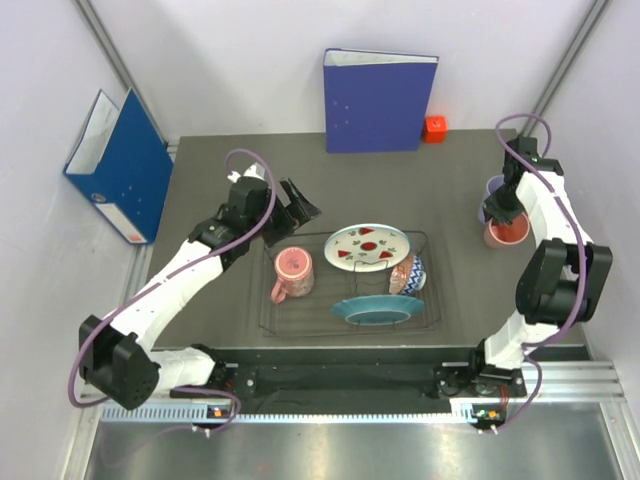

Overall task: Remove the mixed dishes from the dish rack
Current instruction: Place the cup at the center of the board.

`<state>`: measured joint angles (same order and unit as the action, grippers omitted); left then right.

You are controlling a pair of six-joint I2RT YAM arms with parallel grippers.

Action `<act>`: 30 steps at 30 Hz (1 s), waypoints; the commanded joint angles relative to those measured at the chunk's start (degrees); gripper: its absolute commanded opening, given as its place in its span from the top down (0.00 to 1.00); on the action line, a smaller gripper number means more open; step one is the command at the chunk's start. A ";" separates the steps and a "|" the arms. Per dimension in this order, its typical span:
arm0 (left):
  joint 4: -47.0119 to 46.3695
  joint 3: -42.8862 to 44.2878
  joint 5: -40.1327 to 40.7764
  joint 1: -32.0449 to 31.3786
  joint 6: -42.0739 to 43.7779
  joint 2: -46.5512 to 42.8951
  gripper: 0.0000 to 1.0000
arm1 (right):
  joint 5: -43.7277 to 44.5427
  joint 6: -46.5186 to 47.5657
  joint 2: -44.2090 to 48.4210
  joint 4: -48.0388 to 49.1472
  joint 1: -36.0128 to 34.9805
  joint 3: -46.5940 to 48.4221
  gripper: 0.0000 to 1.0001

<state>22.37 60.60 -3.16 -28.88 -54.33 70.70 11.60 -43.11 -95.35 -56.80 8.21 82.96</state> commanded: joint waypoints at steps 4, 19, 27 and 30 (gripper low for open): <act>-0.22 -0.66 -1.41 -0.12 -0.08 0.76 0.01 | 0.28 0.05 -0.98 3.79 1.11 -0.50 0.98; -1.01 -1.01 -1.94 -0.56 -0.17 2.08 0.01 | -2.19 1.89 0.95 8.28 1.11 -2.10 0.63; -0.75 0.13 -0.62 -0.82 1.41 2.08 0.01 | -4.30 1.80 4.29 5.12 1.02 7.55 0.57; -0.66 0.40 -0.36 -0.82 1.77 2.08 0.01 | -4.56 1.98 5.87 3.71 0.93 10.02 0.57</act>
<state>22.81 59.44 -4.62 -29.47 -53.80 72.71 7.77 -41.63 -94.65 -51.03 8.51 87.09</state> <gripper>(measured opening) 0.990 0.426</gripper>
